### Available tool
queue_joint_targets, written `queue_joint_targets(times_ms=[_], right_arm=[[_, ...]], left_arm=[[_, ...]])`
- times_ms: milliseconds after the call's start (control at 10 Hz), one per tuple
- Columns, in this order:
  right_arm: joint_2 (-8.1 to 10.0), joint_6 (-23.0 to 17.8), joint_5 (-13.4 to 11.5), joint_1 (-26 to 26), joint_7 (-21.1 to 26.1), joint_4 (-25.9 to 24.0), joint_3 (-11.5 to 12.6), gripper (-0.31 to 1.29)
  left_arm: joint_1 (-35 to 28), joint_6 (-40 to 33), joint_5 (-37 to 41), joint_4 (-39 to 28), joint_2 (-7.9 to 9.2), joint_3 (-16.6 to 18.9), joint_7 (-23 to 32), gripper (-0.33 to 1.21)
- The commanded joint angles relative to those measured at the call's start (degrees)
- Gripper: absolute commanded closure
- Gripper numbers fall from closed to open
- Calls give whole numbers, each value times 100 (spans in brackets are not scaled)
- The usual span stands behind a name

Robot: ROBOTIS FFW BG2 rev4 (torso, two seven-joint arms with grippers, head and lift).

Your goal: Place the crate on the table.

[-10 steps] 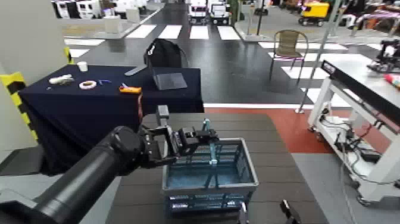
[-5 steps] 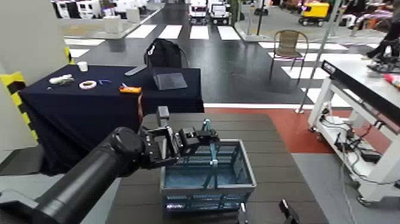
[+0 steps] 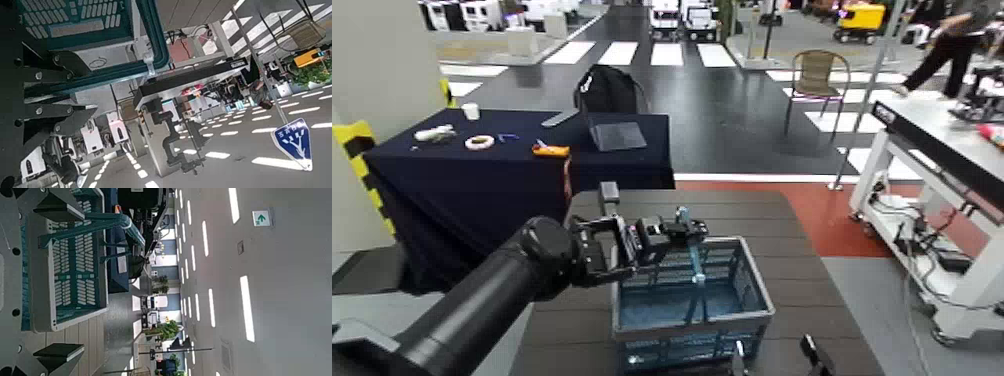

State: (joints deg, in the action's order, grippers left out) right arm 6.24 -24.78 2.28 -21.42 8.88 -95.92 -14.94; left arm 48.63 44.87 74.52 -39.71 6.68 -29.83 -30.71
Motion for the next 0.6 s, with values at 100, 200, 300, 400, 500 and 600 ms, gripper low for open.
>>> queue_joint_targets(times_ms=[100,200,300,400,500,600], right_arm=[[0,0,0,-2,-9,4,-9,13],[0,0,9,7,-9,4,-9,13],[0,0,9,7,-17,4,-9,13],[0,8,0,7,-17,4,-9,13],[0,8,9,7,-26,-5,-9,13],[0,17,9,7,-26,-5,-17,13]], left_arm=[[-21,-22,27,-19,0,-14,-40,43],[-29,-22,27,-28,0,-23,-49,15],[-29,-22,27,-37,9,-32,-49,8],[-29,-22,19,-63,18,-67,-49,8],[-29,-13,10,-116,27,-102,-40,8],[-29,-31,-78,-142,35,-102,-40,8]])
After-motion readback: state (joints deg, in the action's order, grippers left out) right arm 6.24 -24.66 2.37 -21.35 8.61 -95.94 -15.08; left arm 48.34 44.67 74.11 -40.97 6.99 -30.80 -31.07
